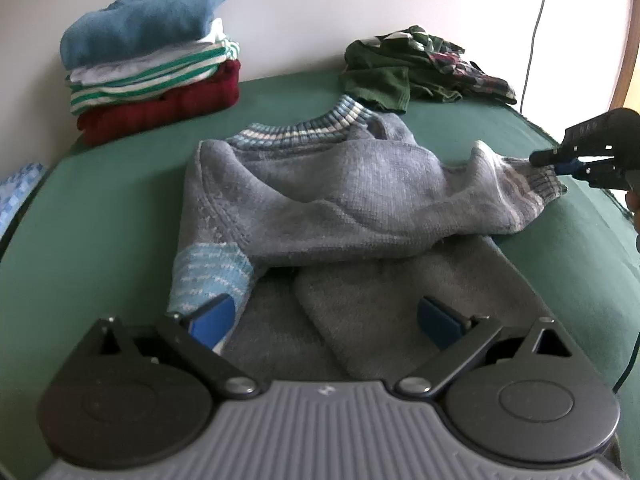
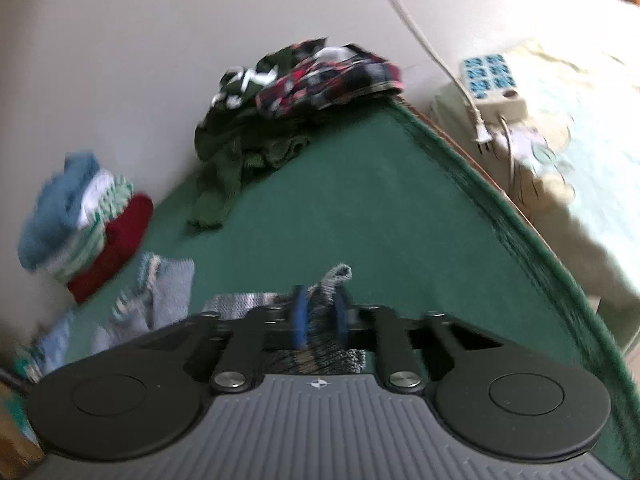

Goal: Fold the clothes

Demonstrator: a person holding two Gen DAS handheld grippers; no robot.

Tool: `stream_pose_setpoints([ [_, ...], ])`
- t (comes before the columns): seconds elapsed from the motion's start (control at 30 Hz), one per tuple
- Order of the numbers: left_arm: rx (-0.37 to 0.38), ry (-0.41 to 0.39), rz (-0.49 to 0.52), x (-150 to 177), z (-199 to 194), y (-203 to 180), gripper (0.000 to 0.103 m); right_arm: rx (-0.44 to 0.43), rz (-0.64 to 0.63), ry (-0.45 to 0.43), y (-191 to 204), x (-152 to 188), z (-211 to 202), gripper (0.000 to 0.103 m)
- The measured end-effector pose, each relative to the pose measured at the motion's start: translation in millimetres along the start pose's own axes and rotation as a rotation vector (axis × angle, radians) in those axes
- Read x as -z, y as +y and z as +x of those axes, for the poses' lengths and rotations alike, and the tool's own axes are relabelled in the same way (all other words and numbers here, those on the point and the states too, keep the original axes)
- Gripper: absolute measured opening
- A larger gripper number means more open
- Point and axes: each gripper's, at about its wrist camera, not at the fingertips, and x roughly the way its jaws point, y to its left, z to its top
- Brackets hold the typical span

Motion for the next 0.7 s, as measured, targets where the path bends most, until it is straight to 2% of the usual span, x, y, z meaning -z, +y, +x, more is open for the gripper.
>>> stream_pose_setpoints([
  [0.13, 0.007, -0.031, 0.006, -6, -1, -8, 0.098, -0.015, -0.062, -0.060, 5, -6, -13, 0.009],
  [0.2, 0.020, -0.045, 0.008, -11, -2, -12, 0.098, -0.014, -0.059, -0.139, 4, -14, -30, 0.008],
  [0.3, 0.040, -0.046, 0.010, -14, 1, -18, 0.098, 0.048, -0.059, -0.206, -5, -22, -39, 0.008],
  [0.4, 0.051, -0.036, 0.027, -14, 3, -24, 0.098, 0.108, -0.047, -0.181, -19, -20, -29, 0.008],
  [0.5, 0.055, -0.020, 0.058, -9, 5, -30, 0.098, 0.169, -0.075, -0.092, -24, -7, -7, 0.009],
  [0.57, 0.052, -0.013, 0.076, -5, 3, -31, 0.098, 0.196, -0.093, -0.108, -21, -2, -7, 0.014],
  [0.63, 0.053, -0.008, 0.074, -1, 0, -28, 0.099, 0.252, -0.088, -0.138, -14, -5, -13, 0.026],
  [0.67, 0.054, -0.005, 0.070, 1, -1, -27, 0.099, 0.268, -0.096, -0.179, -8, -5, -19, 0.026],
  [0.7, 0.055, -0.003, 0.062, 3, -2, -25, 0.099, 0.248, -0.122, -0.217, 0, -8, -25, 0.026],
])
